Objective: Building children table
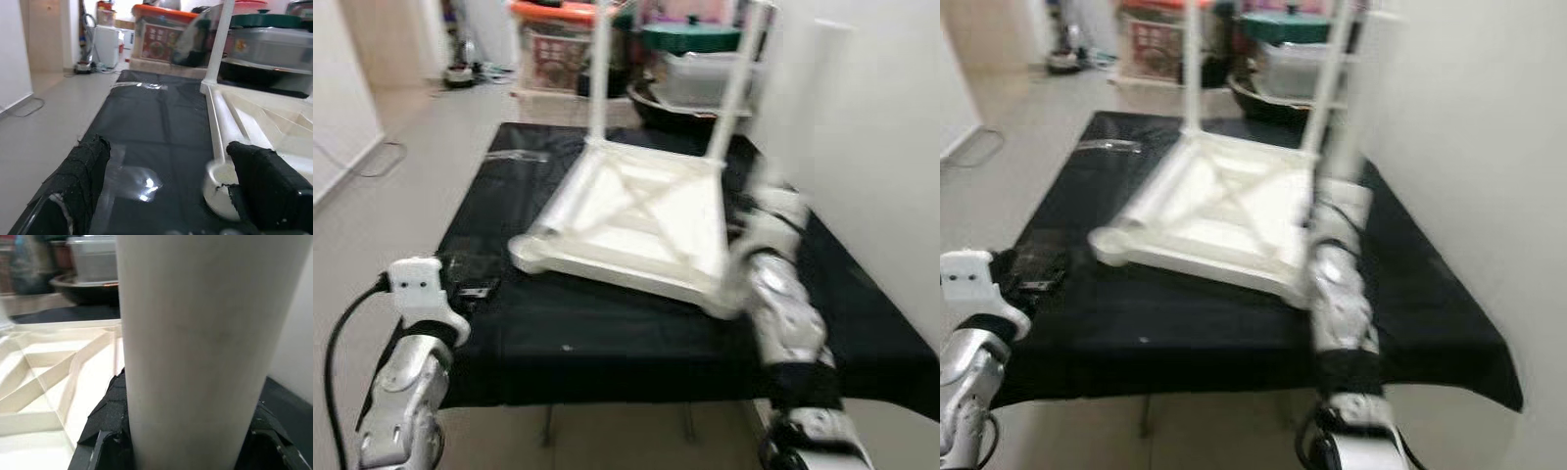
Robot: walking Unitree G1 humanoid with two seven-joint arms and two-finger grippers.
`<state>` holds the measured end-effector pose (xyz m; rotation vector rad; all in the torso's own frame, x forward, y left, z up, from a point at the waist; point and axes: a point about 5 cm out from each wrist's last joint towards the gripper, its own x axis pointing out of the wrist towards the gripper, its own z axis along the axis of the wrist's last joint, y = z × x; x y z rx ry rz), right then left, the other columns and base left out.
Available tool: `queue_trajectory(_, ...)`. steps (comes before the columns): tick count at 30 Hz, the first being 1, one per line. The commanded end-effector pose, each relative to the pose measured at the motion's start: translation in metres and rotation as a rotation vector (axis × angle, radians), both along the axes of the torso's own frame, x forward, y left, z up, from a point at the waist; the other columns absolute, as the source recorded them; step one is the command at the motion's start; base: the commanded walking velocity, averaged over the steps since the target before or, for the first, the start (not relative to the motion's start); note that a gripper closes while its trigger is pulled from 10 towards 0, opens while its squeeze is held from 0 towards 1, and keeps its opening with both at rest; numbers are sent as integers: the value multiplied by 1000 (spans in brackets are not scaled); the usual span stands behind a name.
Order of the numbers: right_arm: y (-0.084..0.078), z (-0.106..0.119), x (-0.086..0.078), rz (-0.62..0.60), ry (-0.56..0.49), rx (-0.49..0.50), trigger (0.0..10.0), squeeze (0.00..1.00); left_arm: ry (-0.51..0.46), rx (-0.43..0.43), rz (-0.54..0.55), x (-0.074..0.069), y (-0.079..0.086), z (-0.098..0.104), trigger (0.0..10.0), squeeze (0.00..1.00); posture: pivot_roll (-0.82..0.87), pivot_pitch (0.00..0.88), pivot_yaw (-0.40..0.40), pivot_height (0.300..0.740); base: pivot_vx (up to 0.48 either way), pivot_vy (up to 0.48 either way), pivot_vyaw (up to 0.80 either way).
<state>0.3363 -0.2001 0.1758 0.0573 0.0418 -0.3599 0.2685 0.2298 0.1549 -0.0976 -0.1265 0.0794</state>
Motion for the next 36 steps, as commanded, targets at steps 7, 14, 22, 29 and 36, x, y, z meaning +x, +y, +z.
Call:
queue_trajectory(7, 61, 9, 10, 534, -110, 143, 10000, 0, 2, -9, -44, 7, -8, 1, 10000, 0, 30, 0, -73, 740, 0, 0, 0)
queue_trajectory(14, 80, 59, 12, 1082, -293, 90, 10000, 0, -3, -15, -39, 9, -7, 1, 10000, 0, 43, 0, -88, 740, 0, 0, 0)
queue_trajectory(22, 122, 33, 0, 1506, -139, 39, 10000, 0, -3, -13, -39, 9, -8, 0, 10000, 0, 69, 0, -104, 740, 0, 0, 0)
queue_trajectory(29, 135, 10, 21, 1271, -36, -8, 0, 0, -1, -11, -32, 4, -7, -1, 10000, 0, 86, 0, -109, 740, 0, 0, 0)
queue_trajectory(36, 52, -18, 39, 247, 157, 78, 0, 0, -1, -11, -33, 1, -6, 0, 10000, 0, 65, 0, -96, 740, 0, 0, 0)
